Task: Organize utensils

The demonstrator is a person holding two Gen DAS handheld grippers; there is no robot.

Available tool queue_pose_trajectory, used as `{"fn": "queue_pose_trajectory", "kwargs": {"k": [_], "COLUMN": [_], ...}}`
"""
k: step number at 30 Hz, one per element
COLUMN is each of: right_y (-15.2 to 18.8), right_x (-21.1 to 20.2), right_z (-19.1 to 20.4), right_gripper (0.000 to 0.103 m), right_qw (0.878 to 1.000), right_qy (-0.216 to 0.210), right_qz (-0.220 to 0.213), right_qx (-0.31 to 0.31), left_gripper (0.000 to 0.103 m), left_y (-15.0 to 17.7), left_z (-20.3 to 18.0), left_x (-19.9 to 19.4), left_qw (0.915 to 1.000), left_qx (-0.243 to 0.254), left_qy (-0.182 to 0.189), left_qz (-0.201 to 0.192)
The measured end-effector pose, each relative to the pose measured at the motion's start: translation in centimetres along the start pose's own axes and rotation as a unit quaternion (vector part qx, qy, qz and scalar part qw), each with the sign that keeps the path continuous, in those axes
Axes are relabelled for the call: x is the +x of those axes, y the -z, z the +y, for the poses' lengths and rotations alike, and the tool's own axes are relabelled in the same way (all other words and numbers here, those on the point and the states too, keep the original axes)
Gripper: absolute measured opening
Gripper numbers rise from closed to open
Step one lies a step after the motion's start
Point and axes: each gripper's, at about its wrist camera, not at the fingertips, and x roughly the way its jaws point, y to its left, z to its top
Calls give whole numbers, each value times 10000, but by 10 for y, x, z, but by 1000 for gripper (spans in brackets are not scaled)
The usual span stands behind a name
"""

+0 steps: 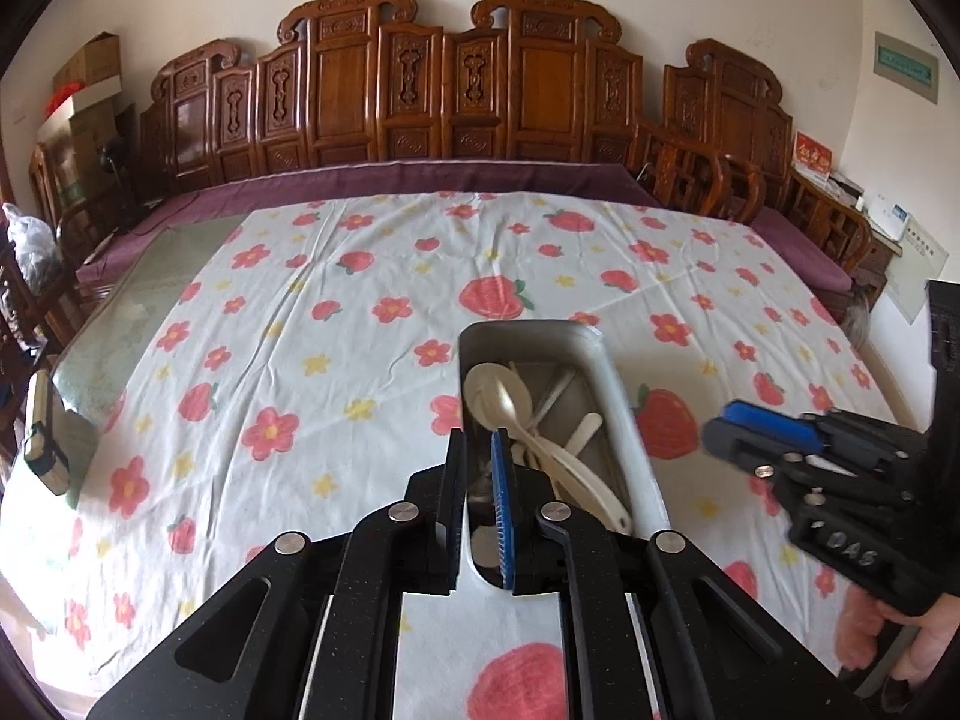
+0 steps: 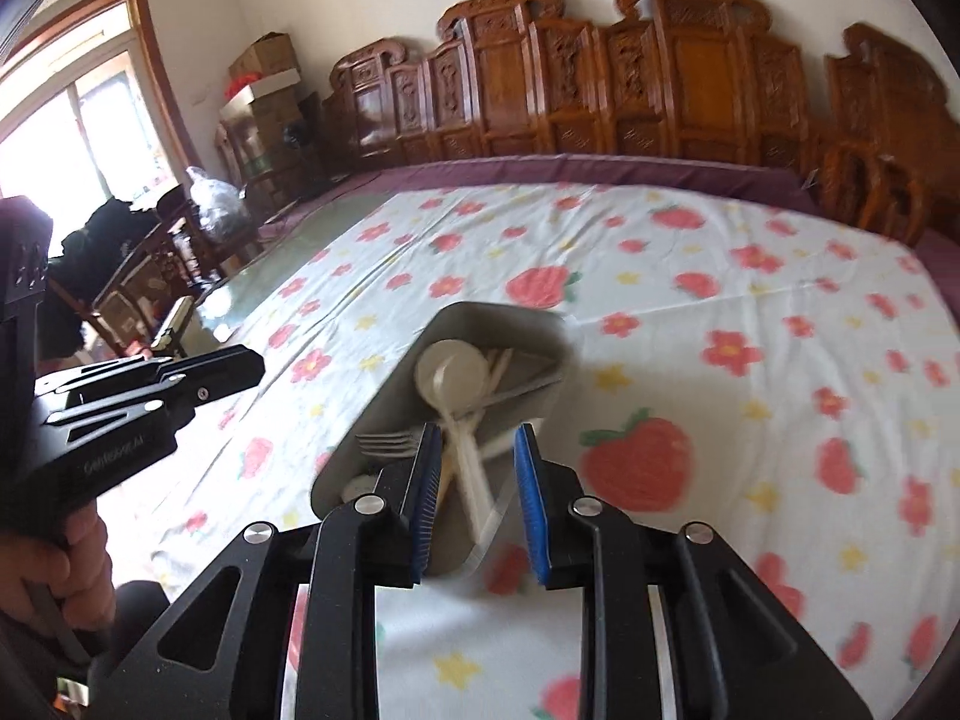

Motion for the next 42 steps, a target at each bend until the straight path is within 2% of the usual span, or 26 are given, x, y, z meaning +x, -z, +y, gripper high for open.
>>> {"fn": "queue_pose_trajectory", "kwargs": {"k": [4, 6, 7, 8, 9, 10, 12, 14, 15, 19, 24, 28, 34, 42], "right_y": [11, 16, 19, 21, 22, 25, 28, 30, 32, 35, 40, 44, 49, 49], "right_x": [-52, -77, -90, -101, -115, -131, -154, -175, -186, -215, -240, -249, -249, -248], "right_z": [-12, -18, -20, -23, -25, -28, -32, -34, -35, -34, -30, -27, -20, -19], "right_gripper": [28, 37, 47, 55, 58, 64, 73, 86, 89, 100, 100, 100, 100, 100], "right_qw": [9989, 9977, 9968, 9959, 9946, 9931, 9905, 9876, 9854, 9798, 9730, 9717, 9714, 9705], "right_qy": [386, 521, 593, 655, 721, 787, 858, 919, 985, 1130, 1370, 1354, 1353, 1375], "right_qz": [-276, -431, -525, -613, -729, -856, -1042, -1235, -1353, -1619, -1839, -1911, -1938, -1965], "right_qx": [-9, 50, 76, 97, 125, 171, 254, 313, 319, 325, 266, 302, 239, 261], "left_gripper": [26, 40, 44, 54, 64, 67, 82, 89, 92, 95, 95, 95, 95, 95], "left_y": [2, 3, 4, 4, 5, 5, 6, 7, 7, 9, 13, 17, 22, 23], "left_z": [-15, -23, -28, -33, -39, -44, -54, -64, -70, -86, -98, -103, -98, -93], "left_x": [-20, -31, -38, -44, -52, -60, -76, -90, -98, -122, -141, -149, -153, -156], "left_qw": [9998, 9995, 9992, 9989, 9984, 9979, 9965, 9950, 9941, 9911, 9891, 9889, 9884, 9875], "left_qx": [31, 51, 73, 93, 127, 157, 202, 246, 278, 306, 363, 337, 164, 116], "left_qy": [107, 168, 193, 196, 194, 200, 223, 232, 245, 278, 247, 219, 79, 72], "left_qz": [-177, -270, -352, -414, -509, -601, -786, -943, -1016, -1266, -1404, -1434, -1507, -1567]}}
